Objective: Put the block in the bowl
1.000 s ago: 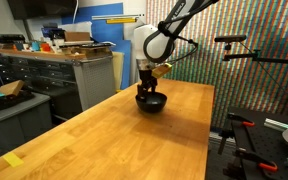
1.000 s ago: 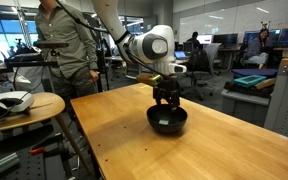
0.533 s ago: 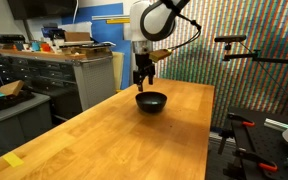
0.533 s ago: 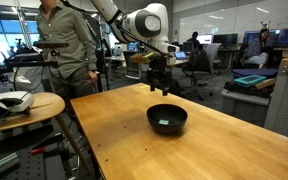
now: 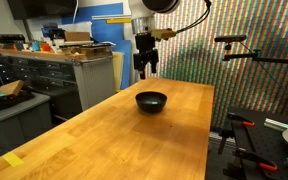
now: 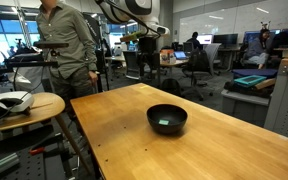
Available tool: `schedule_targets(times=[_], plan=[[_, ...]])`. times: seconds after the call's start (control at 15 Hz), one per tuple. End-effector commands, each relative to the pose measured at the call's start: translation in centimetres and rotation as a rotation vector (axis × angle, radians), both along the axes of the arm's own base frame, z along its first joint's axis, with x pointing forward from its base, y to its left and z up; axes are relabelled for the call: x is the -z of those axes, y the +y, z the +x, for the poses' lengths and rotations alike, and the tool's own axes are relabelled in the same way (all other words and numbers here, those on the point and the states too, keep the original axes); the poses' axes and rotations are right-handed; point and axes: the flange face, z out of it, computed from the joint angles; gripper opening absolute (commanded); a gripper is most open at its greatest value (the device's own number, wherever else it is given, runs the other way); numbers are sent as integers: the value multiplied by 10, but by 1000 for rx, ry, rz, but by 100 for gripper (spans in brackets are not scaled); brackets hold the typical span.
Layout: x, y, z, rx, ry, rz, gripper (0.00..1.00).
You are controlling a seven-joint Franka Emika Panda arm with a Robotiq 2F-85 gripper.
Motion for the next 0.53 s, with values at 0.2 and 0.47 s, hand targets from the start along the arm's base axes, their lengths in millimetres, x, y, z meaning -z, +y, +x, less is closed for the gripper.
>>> schedule_targets(times=[0.2, 0.47], plan=[[-20, 12, -8, 10, 17, 30, 100], [-22, 14, -10, 9, 19, 34, 100]])
